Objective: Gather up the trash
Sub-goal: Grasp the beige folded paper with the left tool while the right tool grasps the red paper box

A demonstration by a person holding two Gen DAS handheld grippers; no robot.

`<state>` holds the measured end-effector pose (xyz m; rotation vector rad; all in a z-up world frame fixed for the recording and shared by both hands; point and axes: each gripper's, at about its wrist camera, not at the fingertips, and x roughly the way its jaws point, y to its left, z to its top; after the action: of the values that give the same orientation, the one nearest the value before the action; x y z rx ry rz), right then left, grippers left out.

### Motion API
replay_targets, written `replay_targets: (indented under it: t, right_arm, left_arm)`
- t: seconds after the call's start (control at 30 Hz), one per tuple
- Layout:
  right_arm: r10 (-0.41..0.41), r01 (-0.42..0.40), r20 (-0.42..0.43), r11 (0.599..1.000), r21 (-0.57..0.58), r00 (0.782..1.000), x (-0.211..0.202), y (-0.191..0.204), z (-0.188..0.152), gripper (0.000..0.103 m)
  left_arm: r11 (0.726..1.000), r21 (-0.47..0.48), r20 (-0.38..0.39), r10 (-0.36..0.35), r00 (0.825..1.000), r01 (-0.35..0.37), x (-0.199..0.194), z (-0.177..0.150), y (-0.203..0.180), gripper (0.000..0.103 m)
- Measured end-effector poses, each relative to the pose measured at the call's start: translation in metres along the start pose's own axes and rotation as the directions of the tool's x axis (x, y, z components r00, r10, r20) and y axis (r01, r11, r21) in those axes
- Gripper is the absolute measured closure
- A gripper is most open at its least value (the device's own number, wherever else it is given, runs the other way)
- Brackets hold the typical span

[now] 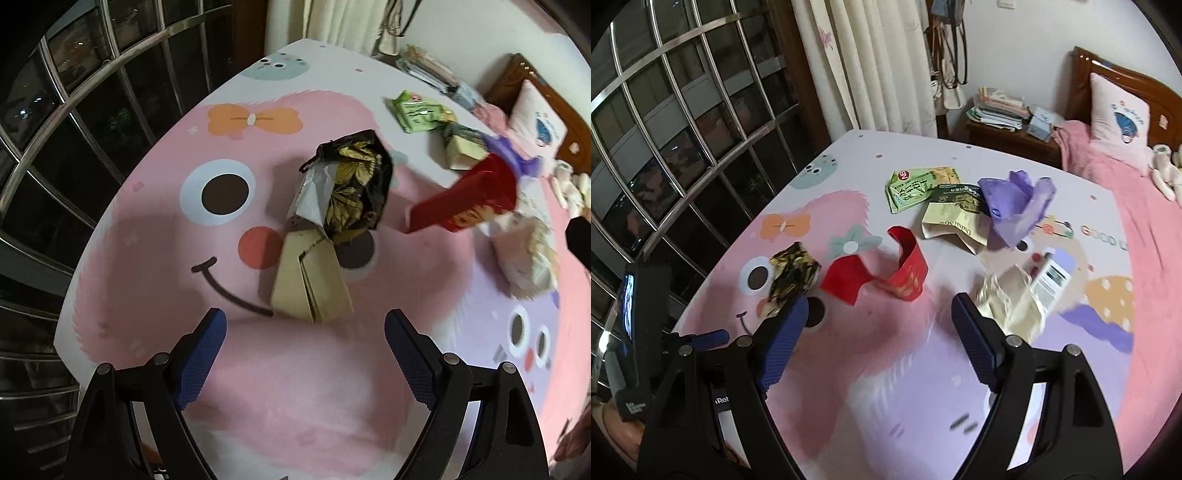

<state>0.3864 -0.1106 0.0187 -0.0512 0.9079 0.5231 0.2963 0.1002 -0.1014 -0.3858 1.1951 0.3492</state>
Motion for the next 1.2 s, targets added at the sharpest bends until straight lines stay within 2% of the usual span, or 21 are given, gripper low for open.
replay_targets:
  t: [0.17, 0.23, 0.3, 0.43, 0.5, 0.73, 0.83, 1.13, 1.2]
  right_arm:
    - [0.044, -0.044, -0.006, 0.999, 0.002, 0.999, 0.026, -0.019, 0.005, 0.025]
    - [0.056, -0.056, -0.008, 0.998, 0.004, 0.998, 0.033, -0.022, 0.006, 0.025]
    - [0.060, -0.060, -0.010, 0.998, -0.003, 0.998, 0.037, -0.022, 0.006, 0.024]
    - [0.067, -0.067, 0.000, 0.997, -0.030, 0.998, 0.043, -0.017, 0.011, 0.024]
    - [0.078, -0.077, 0.002, 0.996, -0.049, 0.997, 0.045, -0.012, 0.013, 0.024]
    - [0.037, -0.036, 0.006, 0.993, -0.110, 0.999, 0.059, 0.014, 0.015, 0.023]
    - [-0.012, 0.011, -0.002, 0.993, -0.120, 1.000, 0.071, 0.018, 0.017, 0.023]
    - [-0.070, 0.060, -0.067, 0.987, -0.147, 0.995, 0.112, 0.020, 0.014, 0.022]
    - [-0.070, 0.058, -0.076, 0.987, -0.151, 0.995, 0.117, 0.018, 0.011, 0.041]
  left_arm:
    - [0.996, -0.038, -0.010, 0.079, 0.997, -0.080, 0.027, 0.007, -0.008, 0.014]
    - [0.994, -0.052, -0.015, 0.094, 0.995, -0.094, 0.033, 0.008, -0.005, 0.018]
    - [0.993, -0.066, -0.019, 0.093, 0.995, -0.094, 0.038, 0.009, -0.005, 0.029]
    - [0.993, -0.068, 0.002, 0.101, 0.995, -0.101, 0.040, 0.009, -0.008, 0.037]
    - [0.993, -0.060, 0.018, 0.107, 0.994, -0.105, 0.039, 0.010, -0.011, 0.056]
    - [0.993, -0.064, 0.033, 0.100, 0.994, -0.098, 0.035, 0.009, 0.002, 0.057]
    - [0.995, -0.072, 0.049, 0.070, 0.996, -0.066, 0.030, 0.008, 0.008, 0.057]
    - [0.998, -0.053, 0.113, -0.009, 0.994, 0.015, 0.001, 0.003, 0.021, 0.057]
    - [0.998, -0.046, 0.128, -0.037, 0.991, 0.043, -0.006, 0.000, 0.023, 0.057]
